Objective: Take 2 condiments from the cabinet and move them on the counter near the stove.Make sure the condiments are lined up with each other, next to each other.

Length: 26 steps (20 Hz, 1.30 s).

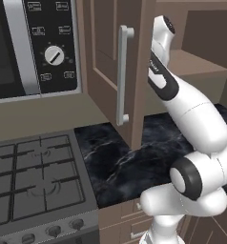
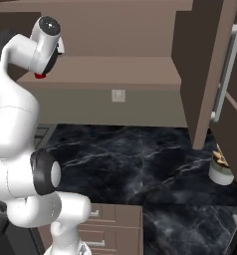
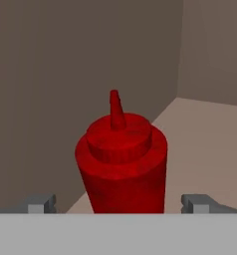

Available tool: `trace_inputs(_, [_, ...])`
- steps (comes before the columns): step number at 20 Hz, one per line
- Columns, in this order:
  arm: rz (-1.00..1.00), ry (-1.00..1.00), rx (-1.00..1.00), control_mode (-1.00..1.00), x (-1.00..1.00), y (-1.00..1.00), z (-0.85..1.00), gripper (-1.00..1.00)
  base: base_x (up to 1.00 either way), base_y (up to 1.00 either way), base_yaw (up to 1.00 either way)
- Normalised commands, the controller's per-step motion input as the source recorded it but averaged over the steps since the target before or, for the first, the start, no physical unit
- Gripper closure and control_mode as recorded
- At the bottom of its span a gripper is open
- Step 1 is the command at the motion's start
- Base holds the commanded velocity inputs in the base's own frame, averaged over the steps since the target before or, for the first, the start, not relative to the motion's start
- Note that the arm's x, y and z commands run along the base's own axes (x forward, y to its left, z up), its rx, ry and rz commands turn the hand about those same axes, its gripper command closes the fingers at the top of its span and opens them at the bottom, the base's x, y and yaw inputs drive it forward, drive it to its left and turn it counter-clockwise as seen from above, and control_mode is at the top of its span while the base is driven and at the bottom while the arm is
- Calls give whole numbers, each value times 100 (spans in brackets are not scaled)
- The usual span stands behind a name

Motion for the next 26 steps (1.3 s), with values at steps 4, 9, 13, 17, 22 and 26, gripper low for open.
trace_inputs(4, [1,0,0,-100,16,0,-6,-100,0,0,0])
trace_inputs(9, [1,0,0,-100,21,0,-2,-100,0,0,0])
trace_inputs(13, [1,0,0,-100,15,0,0,-100,0,0,0])
trace_inputs(17, [0,0,0,-100,6,2,-1,-100,0,0,0])
trace_inputs(22, [1,0,0,-100,0,3,-9,100,0,0,0])
trace_inputs(26, [0,0,0,-100,0,0,-7,100,0,0,0])
